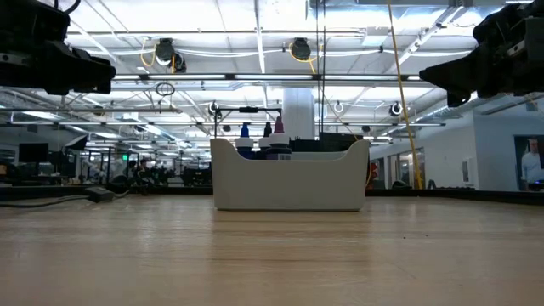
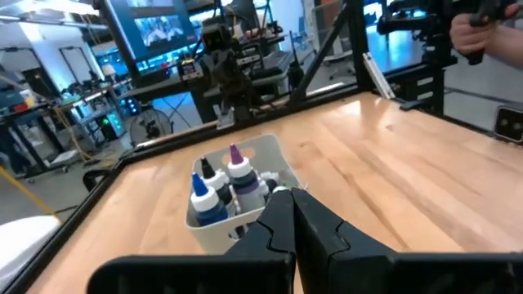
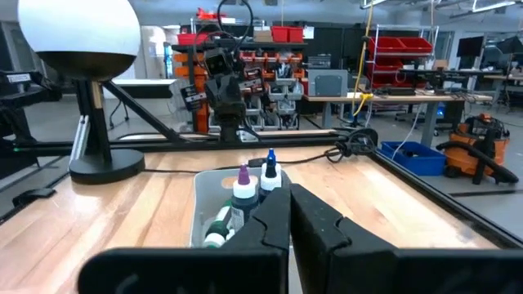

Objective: Pick & Place food coloring
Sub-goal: Return to Home Position

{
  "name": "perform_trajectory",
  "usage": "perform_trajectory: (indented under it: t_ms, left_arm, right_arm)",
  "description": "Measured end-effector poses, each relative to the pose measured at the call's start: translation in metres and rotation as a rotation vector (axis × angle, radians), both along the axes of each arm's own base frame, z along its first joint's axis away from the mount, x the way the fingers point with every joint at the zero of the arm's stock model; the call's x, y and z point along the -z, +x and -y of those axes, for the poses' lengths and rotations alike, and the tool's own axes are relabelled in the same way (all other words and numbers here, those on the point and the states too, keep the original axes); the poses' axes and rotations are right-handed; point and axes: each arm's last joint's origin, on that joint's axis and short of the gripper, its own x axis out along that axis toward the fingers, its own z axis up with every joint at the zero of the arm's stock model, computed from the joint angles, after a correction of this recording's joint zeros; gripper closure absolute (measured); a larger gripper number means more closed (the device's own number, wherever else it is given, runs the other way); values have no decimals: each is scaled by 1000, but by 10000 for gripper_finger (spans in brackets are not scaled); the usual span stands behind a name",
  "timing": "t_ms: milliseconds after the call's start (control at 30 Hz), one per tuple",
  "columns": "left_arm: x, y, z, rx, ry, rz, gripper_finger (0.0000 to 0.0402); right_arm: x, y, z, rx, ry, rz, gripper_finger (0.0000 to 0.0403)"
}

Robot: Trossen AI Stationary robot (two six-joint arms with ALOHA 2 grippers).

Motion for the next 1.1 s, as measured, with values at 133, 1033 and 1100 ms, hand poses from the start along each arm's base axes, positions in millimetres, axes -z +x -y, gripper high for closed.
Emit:
perform_trajectory:
  t_ms: [133, 1033, 1100]
  left_arm:
    - [1, 1, -1, -1, -2, -18, 401]
    - [4, 5, -1, -33, -154, -69, 360]
    - [4, 5, -1, -33, -153, -68, 361]
  right_arm:
    - [2, 0, 1, 5, 20, -14, 403]
    - [0, 0, 1, 4, 25, 1, 403]
    - [0, 0, 1, 4, 25, 1, 403]
